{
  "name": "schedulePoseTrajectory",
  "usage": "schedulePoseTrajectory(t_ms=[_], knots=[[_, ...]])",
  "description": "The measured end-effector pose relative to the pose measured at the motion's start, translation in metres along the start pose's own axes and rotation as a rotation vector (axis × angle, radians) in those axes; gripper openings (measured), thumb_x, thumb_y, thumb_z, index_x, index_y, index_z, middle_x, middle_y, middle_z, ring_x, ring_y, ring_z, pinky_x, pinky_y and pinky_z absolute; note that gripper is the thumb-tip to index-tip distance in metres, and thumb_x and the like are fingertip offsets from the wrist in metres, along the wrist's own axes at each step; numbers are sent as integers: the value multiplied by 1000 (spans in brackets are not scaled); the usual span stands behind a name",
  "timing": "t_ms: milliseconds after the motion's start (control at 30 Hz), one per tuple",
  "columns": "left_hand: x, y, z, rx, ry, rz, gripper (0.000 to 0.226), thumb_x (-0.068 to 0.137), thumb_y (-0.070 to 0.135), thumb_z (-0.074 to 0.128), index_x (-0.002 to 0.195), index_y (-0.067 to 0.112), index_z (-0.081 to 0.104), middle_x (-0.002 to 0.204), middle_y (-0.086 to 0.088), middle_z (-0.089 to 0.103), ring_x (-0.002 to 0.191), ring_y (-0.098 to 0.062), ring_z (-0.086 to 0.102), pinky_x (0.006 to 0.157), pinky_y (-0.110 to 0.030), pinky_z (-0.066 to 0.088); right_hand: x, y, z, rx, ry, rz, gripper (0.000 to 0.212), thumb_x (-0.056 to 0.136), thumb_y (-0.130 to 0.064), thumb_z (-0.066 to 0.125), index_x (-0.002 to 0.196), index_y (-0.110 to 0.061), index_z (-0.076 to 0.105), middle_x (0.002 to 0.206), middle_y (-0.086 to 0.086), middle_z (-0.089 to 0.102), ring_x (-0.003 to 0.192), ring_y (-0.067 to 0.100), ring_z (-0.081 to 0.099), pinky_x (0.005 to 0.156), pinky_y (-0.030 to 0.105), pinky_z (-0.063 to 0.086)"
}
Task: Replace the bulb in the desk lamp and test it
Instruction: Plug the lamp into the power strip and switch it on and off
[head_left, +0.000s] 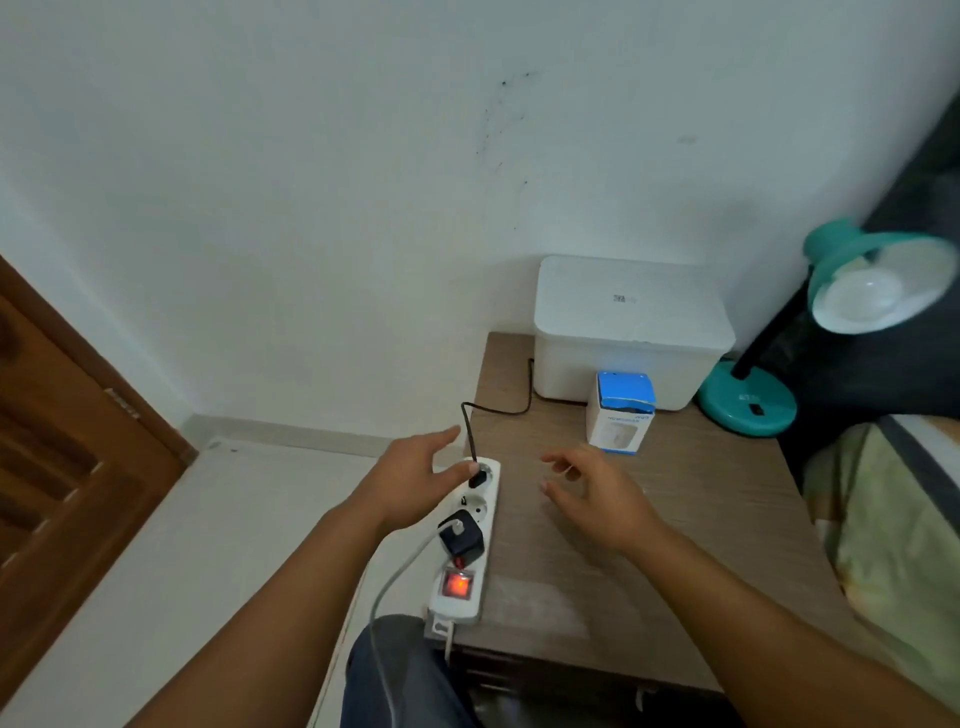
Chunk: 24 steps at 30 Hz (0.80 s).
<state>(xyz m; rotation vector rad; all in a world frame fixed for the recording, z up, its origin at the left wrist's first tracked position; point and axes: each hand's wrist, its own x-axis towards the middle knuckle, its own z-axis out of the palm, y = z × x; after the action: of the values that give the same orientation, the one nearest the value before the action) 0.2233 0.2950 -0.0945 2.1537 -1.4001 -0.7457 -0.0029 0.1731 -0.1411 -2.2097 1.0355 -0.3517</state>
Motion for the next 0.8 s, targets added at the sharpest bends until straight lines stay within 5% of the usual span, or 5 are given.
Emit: schedulePoseTrajectory(t_ms=[100, 233, 433, 600, 800], knots=[[-8, 33, 0, 30, 38, 62, 64, 94, 52, 61, 150, 30, 43, 153, 3, 47, 134, -17, 50, 108, -30, 39, -25, 13, -20, 23, 64, 37, 33, 94, -35, 66, 126, -34, 61, 110, -13, 59, 99, 2, 56, 89, 27, 50], [-13, 81, 18, 89, 34, 170, 61, 94, 55, 57, 149, 31, 46, 133, 1, 63, 95, 0, 61, 92, -24, 44, -60, 35, -41, 28, 126, 119, 32, 95, -36, 64, 126, -35, 60, 111, -14, 57, 101, 3, 56, 90, 28, 49], [-9, 135, 83, 96, -109, 247, 60, 96, 49, 59, 150, 25, 44, 149, 0, 52, 136, -18, 48, 108, -25, 35, -104, 77, -69, 68, 246, 207, 35, 94, -30, 65, 129, -28, 61, 109, -10, 58, 97, 4, 56, 88, 26, 47], [4, 159, 140, 101, -212, 242, 61, 98, 44, 58, 151, 21, 41, 157, 2, 41, 144, -14, 37, 109, -18, 26, -125, 113, -89, 43, 325, 264, 37, 94, -23, 66, 131, -21, 61, 115, -6, 58, 99, 4, 53, 81, 8, 35], [45, 182, 182, 159, -279, 233, 66, 98, 45, 58, 155, 23, 34, 158, -2, 40, 143, -20, 39, 117, -32, 31, -119, 151, -104, -6, 374, 352, 43, 94, -26, 64, 136, -19, 58, 132, 1, 60, 119, 15, 56, 96, 18, 35]])
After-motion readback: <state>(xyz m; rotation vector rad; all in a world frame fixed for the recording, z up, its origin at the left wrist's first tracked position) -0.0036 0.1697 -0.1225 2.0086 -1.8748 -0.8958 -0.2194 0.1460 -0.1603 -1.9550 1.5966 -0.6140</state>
